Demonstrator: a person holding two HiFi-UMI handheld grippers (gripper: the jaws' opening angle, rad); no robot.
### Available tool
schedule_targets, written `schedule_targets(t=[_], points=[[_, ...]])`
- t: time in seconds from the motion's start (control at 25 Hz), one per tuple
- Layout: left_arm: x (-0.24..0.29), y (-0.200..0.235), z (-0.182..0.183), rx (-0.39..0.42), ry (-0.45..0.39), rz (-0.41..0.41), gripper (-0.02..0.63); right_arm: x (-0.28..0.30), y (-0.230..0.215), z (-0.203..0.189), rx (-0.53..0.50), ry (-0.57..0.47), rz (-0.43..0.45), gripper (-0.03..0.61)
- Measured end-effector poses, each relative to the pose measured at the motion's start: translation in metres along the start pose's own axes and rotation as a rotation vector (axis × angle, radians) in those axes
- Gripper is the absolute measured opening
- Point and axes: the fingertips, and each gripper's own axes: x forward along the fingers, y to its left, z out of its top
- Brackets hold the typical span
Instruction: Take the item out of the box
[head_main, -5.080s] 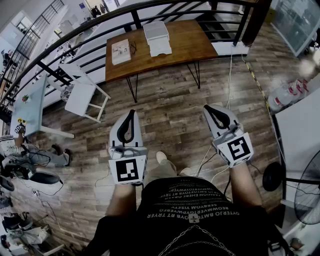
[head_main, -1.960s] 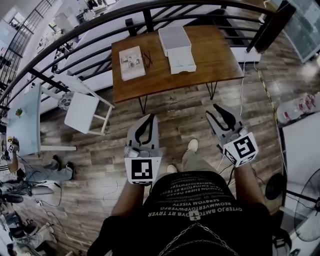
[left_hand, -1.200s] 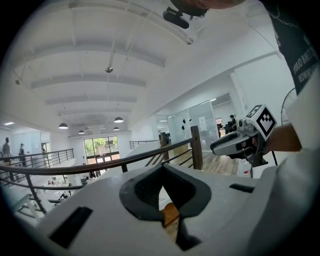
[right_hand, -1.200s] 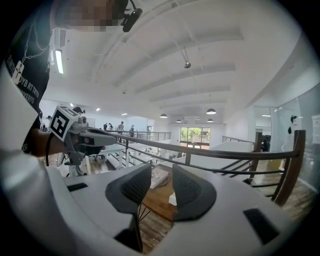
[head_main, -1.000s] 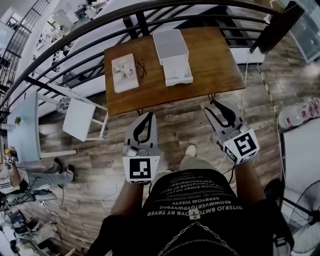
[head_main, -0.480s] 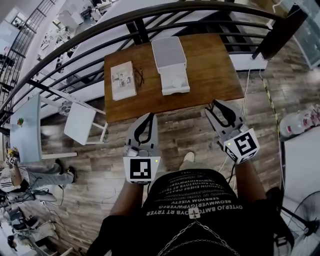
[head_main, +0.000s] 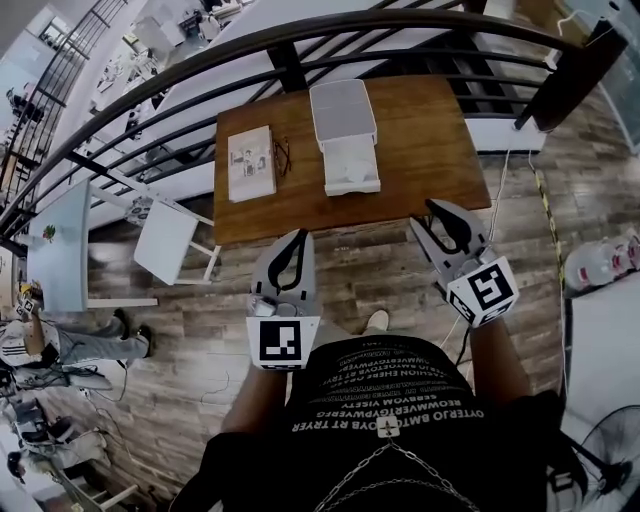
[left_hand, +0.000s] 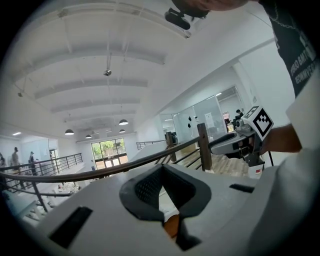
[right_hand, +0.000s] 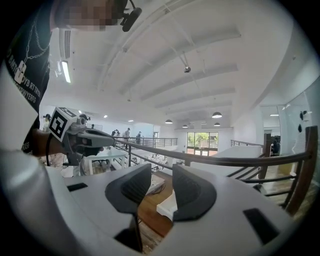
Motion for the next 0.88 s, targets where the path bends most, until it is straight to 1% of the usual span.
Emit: schedule_targets(t=[0.12,0.24,0.36,0.56,0.68,0.8,0.88], points=[[-0.002,-0.002,-0.003,-0.018,0.006,0.015,0.006,-0.002,-0.001,-0.006,0.009,0.004,0.005,0.118],[-0.006,0.000,-0.002,-0.004,-0.005,0.031,0.006,-0.003,0.001,-0.008,0.010,0.004,0.011,0.118],[-0.012,0.004,-0.004,-0.015,0.006,0.048,0.005,-0.002,0.005,-0.008,0.012,0.006,0.019,0.118],[-0.013,0.009,-0.010,-0.016,0.009,0.052,0.006,0.001,0.010,-0.009,0.014,0.007,0.017,0.118],[-0.012,0.013,-0.009,-0.005,-0.006,0.049,0.006,0.005,0.012,-0.008,0.007,0.005,0.013,0.118],[-0.011,0.022,-0.009,-0.015,-0.008,0.060,0.006,0.010,0.014,-0.004,0.002,0.007,0.007,0.118],[-0.012,0.027,-0.009,0.023,-0.017,0.076,0.006,0.013,0.016,-0.002,0.001,0.013,0.005,0.118]])
